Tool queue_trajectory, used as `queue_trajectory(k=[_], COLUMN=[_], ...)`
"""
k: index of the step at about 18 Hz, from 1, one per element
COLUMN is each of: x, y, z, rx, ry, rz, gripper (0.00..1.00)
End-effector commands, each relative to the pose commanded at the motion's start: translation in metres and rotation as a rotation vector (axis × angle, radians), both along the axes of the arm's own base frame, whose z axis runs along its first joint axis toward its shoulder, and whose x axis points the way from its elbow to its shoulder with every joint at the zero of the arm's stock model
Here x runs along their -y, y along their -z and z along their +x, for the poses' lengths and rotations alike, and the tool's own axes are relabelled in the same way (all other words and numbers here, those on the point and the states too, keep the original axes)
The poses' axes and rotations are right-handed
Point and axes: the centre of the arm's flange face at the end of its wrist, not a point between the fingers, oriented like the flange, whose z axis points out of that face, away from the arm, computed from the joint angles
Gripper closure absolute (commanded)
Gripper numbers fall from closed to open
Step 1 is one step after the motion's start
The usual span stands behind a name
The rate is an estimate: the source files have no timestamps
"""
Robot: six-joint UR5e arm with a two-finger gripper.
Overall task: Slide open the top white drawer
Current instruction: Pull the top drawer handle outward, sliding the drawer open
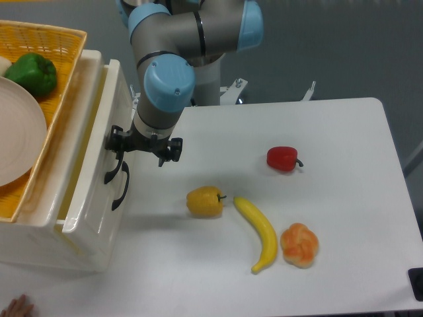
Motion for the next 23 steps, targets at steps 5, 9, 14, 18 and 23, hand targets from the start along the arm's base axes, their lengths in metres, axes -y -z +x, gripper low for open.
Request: queue_trajectory(k=[5, 9, 14, 18, 23], x=[-0.001, -0.001, 0.003, 0.008, 0.013], y=[0.002, 0.004, 0.001, 0.000, 0.002], z=[0.000, -0.003, -0.014, -0.026, -0.037], rx=[0.002, -0.008, -0.023, -0.032, -0.041], ry=[0.000, 0.003, -0.012, -0.024, -0.017], rz=[-0.002, -0.014, -0.017, -0.019, -0.023], gripper=[0.00, 0.00, 0.00, 0.00, 0.00])
